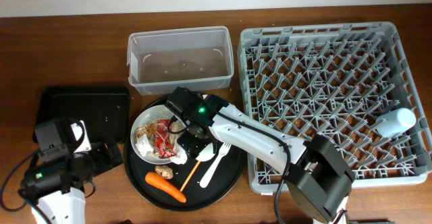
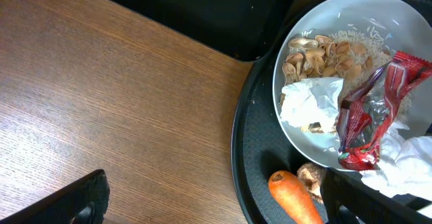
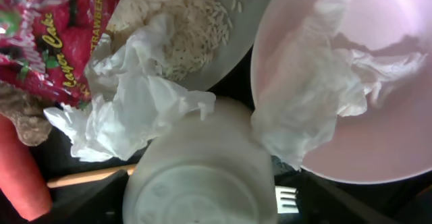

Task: Sort waste into correct bins and load items into the dishwasher rack
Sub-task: 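Grasp the white cup with the right gripper and place it in the rack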

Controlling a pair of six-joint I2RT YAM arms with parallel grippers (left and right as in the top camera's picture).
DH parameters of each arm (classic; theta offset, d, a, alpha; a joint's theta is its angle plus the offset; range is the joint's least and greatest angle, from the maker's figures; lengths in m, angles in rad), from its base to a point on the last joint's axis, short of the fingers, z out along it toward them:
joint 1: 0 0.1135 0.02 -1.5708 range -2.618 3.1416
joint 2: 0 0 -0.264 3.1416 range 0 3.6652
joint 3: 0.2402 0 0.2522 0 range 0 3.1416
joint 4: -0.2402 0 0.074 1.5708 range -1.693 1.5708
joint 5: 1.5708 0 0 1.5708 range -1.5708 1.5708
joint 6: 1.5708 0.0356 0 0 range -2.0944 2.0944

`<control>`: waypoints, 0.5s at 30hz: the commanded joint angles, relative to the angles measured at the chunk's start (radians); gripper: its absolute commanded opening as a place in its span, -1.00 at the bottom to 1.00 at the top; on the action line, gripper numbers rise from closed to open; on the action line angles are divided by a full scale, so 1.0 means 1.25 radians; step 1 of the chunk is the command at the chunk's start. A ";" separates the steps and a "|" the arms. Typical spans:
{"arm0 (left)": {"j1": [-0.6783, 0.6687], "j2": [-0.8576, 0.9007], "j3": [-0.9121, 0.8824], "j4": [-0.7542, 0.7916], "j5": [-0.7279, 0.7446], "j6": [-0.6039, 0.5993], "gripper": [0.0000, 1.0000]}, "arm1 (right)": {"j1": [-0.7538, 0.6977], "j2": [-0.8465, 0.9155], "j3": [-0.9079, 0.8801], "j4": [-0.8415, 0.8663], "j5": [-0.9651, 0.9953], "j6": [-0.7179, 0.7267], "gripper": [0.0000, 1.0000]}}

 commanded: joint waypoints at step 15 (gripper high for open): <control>0.004 -0.001 0.013 0.005 0.009 -0.011 0.99 | -0.036 -0.168 0.150 -0.154 -0.007 0.008 0.10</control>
